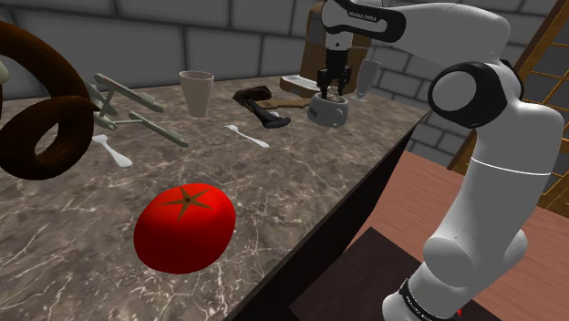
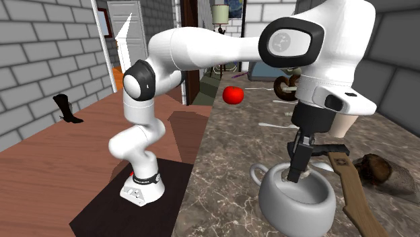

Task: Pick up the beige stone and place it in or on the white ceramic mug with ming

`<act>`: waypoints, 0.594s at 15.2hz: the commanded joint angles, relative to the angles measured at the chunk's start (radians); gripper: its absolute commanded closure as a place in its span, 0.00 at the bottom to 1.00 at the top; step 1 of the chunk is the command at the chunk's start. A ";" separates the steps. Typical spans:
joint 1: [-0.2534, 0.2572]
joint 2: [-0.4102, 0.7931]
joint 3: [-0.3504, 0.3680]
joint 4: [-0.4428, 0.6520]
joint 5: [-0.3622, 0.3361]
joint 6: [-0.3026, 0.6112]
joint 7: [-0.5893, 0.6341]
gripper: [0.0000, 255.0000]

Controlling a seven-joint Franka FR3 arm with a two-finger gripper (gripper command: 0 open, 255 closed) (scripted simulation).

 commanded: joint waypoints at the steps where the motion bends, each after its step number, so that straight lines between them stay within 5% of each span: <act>1: 0.000 0.000 0.000 0.000 0.000 0.000 0.000 0.00; 6: 0.000 0.000 0.000 0.000 0.000 0.000 0.000 0.00; 9: 0.021 0.081 0.003 0.226 -0.014 -0.146 -0.007 0.00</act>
